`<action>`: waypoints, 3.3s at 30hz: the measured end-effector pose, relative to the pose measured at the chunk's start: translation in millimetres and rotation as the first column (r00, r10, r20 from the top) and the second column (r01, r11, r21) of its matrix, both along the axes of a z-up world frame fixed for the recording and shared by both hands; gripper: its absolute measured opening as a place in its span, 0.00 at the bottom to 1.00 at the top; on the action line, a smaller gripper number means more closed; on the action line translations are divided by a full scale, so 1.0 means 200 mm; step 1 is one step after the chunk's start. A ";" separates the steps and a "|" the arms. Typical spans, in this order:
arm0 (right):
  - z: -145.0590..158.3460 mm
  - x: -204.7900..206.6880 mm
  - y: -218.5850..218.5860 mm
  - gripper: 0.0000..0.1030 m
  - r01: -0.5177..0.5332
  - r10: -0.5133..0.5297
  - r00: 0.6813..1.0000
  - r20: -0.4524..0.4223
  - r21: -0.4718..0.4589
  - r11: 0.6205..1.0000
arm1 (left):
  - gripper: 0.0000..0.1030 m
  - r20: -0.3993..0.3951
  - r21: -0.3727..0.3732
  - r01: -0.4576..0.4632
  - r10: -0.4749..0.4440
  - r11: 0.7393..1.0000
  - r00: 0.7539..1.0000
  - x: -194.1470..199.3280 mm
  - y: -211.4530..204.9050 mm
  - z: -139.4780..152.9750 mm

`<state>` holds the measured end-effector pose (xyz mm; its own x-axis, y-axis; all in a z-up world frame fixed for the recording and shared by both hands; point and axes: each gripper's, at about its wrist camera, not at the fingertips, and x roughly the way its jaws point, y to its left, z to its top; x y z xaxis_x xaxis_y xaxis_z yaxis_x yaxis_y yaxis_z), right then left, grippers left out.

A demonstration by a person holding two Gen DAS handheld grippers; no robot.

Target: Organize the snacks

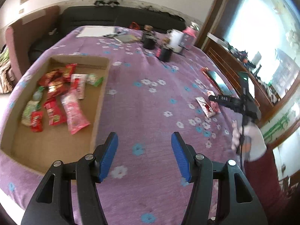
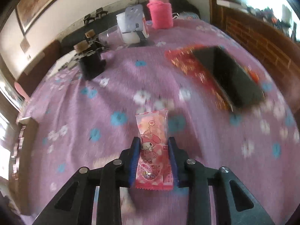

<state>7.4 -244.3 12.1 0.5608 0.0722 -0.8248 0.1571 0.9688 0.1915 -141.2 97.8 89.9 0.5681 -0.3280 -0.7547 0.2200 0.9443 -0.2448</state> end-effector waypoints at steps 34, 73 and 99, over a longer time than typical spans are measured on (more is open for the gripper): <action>-0.02 -0.28 -0.25 0.34 0.114 -0.136 0.986 0.092 0.211 0.971 | 0.26 -0.065 0.150 0.223 -0.215 0.963 0.974 0.41 -1.04 -0.29; 0.03 -0.38 0.16 0.38 -0.021 0.023 1.000 0.008 -0.168 0.986 | 0.27 0.091 0.014 -0.128 0.126 0.992 0.988 -0.03 0.11 -0.05; 0.12 -0.61 0.19 0.41 -0.046 0.043 0.996 0.084 0.025 0.999 | 0.27 0.105 0.055 -0.079 0.073 0.995 0.992 -0.14 0.01 -0.06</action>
<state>-115.1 -205.8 36.3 0.6229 0.1204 -0.7730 0.0962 0.9688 0.2285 -169.0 99.2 76.9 0.6650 -0.2376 -0.7080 0.1683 0.9713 -0.1679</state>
